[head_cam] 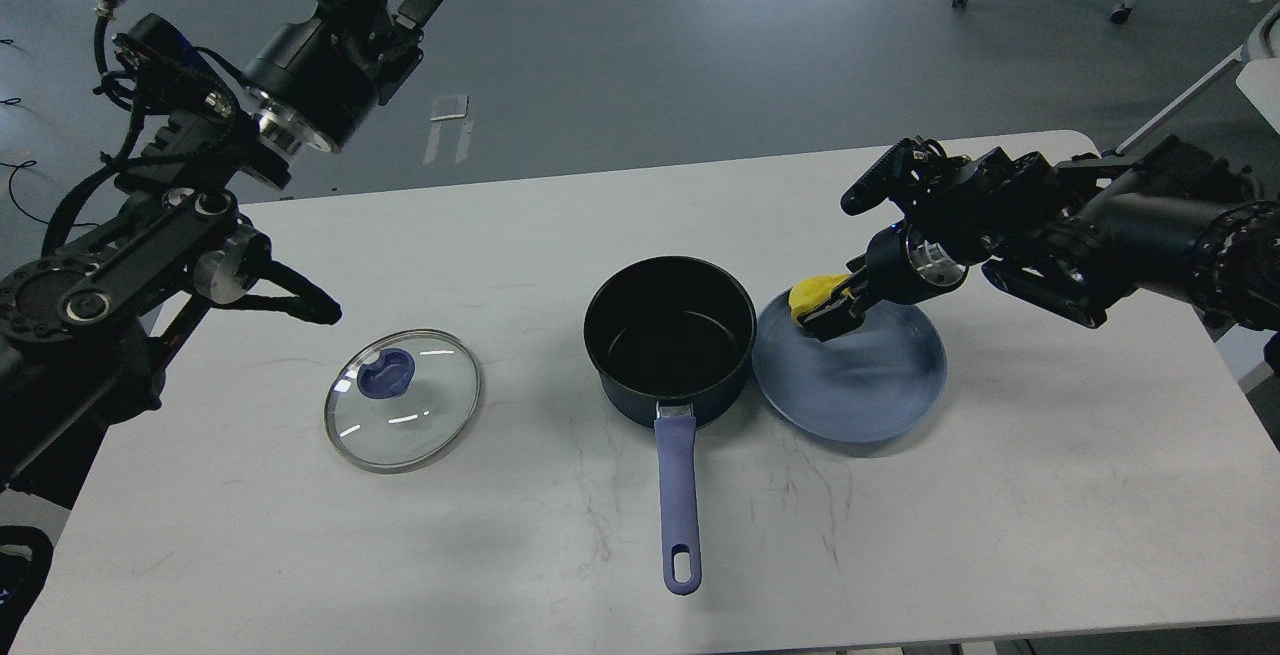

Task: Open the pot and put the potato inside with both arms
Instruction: 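Reach the right gripper down to the yellow potato and grasp it, then lift the potato and carry it over the open saucepan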

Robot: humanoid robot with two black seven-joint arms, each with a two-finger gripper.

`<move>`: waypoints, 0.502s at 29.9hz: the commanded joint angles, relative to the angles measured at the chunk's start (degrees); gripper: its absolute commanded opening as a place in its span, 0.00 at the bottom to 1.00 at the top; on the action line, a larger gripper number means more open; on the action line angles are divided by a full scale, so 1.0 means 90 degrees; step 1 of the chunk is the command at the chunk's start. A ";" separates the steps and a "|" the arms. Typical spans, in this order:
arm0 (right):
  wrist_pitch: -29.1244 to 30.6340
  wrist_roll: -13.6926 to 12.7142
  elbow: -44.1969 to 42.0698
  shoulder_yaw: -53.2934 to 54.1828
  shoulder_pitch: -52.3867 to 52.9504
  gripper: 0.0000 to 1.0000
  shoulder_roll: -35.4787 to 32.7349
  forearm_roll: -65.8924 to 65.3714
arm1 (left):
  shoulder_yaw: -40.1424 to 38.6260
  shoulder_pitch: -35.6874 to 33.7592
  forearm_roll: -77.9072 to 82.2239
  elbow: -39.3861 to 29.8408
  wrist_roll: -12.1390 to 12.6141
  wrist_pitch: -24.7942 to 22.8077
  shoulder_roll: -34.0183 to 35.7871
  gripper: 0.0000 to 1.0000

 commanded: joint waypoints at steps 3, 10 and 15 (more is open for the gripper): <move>0.0010 0.0000 0.0050 -0.0222 0.0020 0.82 -0.0031 -0.0006 | -0.0001 0.0000 -0.0032 0.0002 0.0000 -0.0003 0.0003 0.98; 0.0010 0.0000 0.0079 -0.0282 0.0039 0.49 -0.0041 0.0004 | -0.0001 0.0010 -0.0032 0.0002 0.0000 -0.0003 -0.0026 0.98; 0.0010 0.0000 0.0167 -0.0282 0.0117 0.49 -0.0061 0.0014 | -0.0001 0.0010 -0.0032 0.0002 0.0000 -0.0003 -0.0026 0.98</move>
